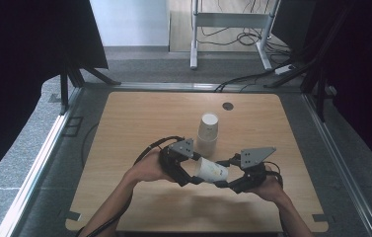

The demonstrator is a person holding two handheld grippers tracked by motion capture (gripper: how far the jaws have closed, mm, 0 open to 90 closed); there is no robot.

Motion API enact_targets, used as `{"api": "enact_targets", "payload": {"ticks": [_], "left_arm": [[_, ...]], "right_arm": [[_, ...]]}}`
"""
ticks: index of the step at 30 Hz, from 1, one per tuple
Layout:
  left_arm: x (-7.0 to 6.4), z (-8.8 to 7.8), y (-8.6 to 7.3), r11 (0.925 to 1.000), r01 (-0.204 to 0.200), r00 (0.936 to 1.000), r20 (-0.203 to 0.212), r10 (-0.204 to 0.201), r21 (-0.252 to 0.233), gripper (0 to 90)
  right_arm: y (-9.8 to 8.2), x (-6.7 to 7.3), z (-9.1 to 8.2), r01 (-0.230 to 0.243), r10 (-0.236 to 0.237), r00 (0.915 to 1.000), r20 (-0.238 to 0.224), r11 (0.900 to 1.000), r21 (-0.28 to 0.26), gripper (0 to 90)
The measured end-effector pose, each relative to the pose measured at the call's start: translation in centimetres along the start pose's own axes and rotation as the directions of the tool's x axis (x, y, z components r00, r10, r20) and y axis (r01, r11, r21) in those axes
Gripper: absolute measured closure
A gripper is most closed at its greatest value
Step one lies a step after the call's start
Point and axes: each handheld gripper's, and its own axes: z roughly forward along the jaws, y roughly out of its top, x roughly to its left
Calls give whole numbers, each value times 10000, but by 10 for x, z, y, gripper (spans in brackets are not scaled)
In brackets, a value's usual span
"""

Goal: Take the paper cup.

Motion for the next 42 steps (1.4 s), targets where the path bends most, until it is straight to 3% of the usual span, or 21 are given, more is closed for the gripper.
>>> {"api": "enact_targets", "payload": {"ticks": [10,28,32,39,42], "left_arm": [[1,0,-2,9998,-42,9998,179,46,-186,296],[1,0,-1,9996,-49,10000,11,49,-281,366],[1,-2,0,9998,-35,10000,-64,34,-194,366],[2,-4,5,9976,-142,9997,-179,154,671,364],[2,-2,9,9887,-427,9986,-263,469,1438,363]], "right_arm": [[-1,-1,1,-1,1,10000,-72,10000,-1,369],[-2,-3,5,-124,127,9999,-64,9992,370,371],[-2,-5,6,-337,345,9991,-226,9987,378,279],[4,-2,7,-111,99,9999,116,9939,1101,214],[8,-1,10,34,-75,9998,198,9805,1963,199]]}}
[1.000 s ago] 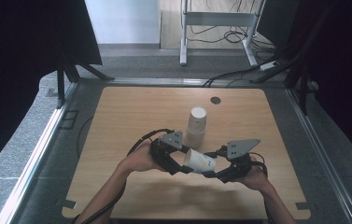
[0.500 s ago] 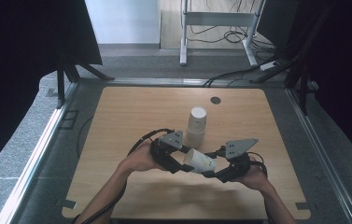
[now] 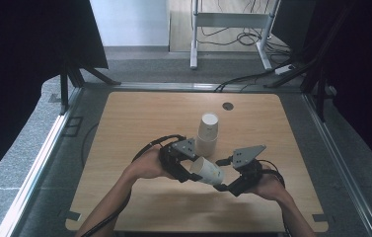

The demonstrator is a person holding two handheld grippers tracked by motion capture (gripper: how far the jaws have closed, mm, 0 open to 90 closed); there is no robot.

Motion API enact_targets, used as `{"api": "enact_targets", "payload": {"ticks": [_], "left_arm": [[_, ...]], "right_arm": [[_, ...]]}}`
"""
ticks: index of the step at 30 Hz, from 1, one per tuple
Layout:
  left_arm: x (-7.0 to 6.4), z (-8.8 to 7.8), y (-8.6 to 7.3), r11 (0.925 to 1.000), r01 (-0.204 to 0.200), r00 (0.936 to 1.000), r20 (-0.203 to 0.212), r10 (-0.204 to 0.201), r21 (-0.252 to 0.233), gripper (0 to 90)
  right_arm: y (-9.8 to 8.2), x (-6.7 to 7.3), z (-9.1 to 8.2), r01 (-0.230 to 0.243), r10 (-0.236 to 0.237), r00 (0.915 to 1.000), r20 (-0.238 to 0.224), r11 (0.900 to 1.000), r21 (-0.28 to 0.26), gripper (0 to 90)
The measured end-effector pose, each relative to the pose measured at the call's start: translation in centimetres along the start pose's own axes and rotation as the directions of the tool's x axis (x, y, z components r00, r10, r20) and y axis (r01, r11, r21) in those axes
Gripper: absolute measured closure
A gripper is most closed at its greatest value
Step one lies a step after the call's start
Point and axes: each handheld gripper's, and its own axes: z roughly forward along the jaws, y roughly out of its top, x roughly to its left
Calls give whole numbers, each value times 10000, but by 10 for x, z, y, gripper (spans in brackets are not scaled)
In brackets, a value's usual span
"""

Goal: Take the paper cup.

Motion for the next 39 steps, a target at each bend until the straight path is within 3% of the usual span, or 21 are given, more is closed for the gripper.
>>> {"api": "enact_targets", "payload": {"ticks": [5,10,18,22,24,27,39], "left_arm": [[-2,5,9,9934,-152,9997,-184,174,1140,363],[-3,8,19,9790,-421,9988,-167,464,1996,363],[-6,13,33,9519,-830,9955,-186,925,2950,362],[-8,15,37,9467,-922,9947,-150,1018,3086,361],[-8,15,40,9395,-1065,9932,-92,1157,3257,361],[-9,17,42,9368,-1075,9931,-92,1173,3328,360],[-10,20,43,9340,-1143,9926,-9,1218,3384,353]], "right_arm": [[7,2,9,283,-293,9995,73,9930,1146,195],[12,1,20,308,-351,9993,158,9752,2191,207],[16,1,35,544,-618,9980,135,9483,3126,240],[17,2,42,640,-687,9976,27,9419,3297,249],[18,2,44,708,-761,9971,26,9394,3353,256],[19,4,47,778,-820,9966,-18,9379,3382,275],[17,6,50,748,-770,9970,-61,9425,3256,357]]}}
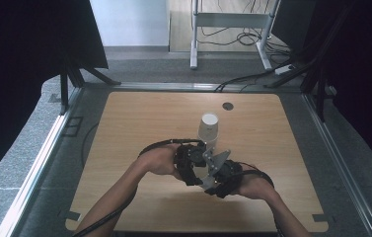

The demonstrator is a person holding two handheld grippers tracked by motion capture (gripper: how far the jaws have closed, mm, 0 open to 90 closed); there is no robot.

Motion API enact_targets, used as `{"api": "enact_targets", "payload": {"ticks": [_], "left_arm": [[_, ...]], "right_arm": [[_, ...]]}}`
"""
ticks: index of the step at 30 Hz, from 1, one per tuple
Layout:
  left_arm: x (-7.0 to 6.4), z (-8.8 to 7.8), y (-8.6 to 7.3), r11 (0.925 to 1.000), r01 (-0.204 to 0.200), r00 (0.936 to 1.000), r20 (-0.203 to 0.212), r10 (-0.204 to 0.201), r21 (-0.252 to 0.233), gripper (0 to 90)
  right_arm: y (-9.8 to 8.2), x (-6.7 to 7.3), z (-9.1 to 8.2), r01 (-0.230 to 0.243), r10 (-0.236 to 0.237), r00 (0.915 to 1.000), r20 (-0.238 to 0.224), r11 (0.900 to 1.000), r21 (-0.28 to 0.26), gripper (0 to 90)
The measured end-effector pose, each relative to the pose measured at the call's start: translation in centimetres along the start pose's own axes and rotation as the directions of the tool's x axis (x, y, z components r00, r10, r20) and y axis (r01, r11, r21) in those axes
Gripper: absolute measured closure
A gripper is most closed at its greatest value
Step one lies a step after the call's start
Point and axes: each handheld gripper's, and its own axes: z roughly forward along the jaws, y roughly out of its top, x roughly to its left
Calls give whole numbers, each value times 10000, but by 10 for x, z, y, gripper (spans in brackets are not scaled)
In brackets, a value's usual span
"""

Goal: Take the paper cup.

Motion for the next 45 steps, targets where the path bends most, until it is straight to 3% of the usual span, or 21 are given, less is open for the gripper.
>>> {"api": "enact_targets", "payload": {"ticks": [4,8,11,14,19,30,34,36,43,45], "left_arm": [[0,-1,-1,9999,52,10000,44,-51,-161,334],[1,-7,-5,9952,338,9994,141,-327,-921,280],[3,-12,-9,9861,698,9974,290,-662,-1509,243],[5,-16,-13,9693,1089,9936,523,-998,-2205,212],[7,-20,-18,9469,1281,9917,484,-1191,-2948,196],[9,-17,-21,9269,1641,9864,684,-1497,-3376,222],[10,-18,-21,9238,1636,9865,672,-1495,-3460,256],[9,-18,-21,9259,1528,9882,585,-1413,-3454,280],[8,-17,-18,9419,1287,9917,352,-1239,-3103,330],[8,-17,-16,9447,1246,9921,224,-1236,-3035,333]], "right_arm": [[-2,1,-1,-149,148,9999,-31,9996,-226,364],[-5,1,-4,-360,355,9993,-78,9962,-797,364],[-8,0,-9,-586,574,9983,-135,9896,-1313,363],[-11,-1,-12,-715,703,9974,-130,9798,-1868,362],[-17,-2,-14,-920,892,9958,-228,9632,-2524,361],[-22,-4,-15,-954,954,9953,-171,9337,-3450,360],[-22,-4,-15,-996,989,9949,-203,9281,-3587,360],[-23,-4,-14,-1047,1018,9944,-269,9276,-3586,360],[-22,-5,-10,-986,973,9950,-209,9366,-3362,344],[-22,-5,-9,-986,987,9950,-168,9365,-3366,292]]}}
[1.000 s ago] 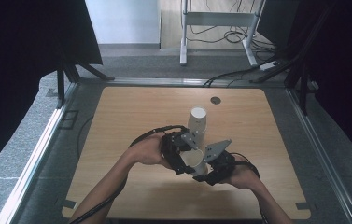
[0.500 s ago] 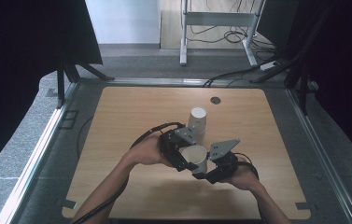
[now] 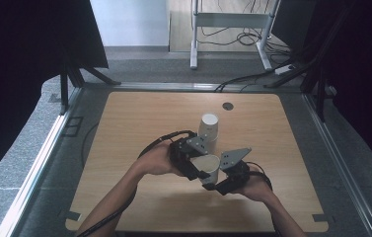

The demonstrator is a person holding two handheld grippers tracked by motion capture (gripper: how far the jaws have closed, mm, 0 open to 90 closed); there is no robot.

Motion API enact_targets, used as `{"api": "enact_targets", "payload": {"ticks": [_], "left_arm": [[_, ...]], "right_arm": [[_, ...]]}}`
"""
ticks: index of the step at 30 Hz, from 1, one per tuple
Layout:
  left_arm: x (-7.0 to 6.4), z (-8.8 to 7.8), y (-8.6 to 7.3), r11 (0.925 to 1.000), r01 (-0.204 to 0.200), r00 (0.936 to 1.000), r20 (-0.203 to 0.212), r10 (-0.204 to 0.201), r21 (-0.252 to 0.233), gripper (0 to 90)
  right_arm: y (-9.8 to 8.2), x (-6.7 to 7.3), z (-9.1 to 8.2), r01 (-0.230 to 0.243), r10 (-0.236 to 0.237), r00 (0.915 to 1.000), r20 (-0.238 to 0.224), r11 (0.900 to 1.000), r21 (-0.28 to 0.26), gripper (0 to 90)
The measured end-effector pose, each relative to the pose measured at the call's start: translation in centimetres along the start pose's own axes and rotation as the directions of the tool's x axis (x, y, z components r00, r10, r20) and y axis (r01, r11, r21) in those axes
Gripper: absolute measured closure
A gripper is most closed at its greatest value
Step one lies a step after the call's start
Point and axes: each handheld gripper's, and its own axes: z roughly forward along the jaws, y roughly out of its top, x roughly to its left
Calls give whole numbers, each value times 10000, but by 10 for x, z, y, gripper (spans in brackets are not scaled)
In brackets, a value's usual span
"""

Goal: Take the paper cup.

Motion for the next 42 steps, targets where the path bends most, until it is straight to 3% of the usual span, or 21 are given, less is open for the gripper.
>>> {"api": "enact_targets", "payload": {"ticks": [8,17,30,42], "left_arm": [[0,-6,4,9989,-56,9987,-509,80,466,334],[5,-9,-2,9951,395,9938,-1070,-297,903,332],[14,-17,-15,9842,1161,9743,-2077,-867,1339,332],[24,-24,-25,9737,1696,9560,-2654,-1251,1521,332]], "right_arm": [[-1,-1,0,-71,64,9989,473,9999,132,133],[-7,-3,-6,-529,523,9934,1020,9986,38,114],[-20,-4,-13,-958,918,9829,1594,9952,179,23],[-38,-6,-23,-1401,1334,9678,2132,9900,165,1]]}}
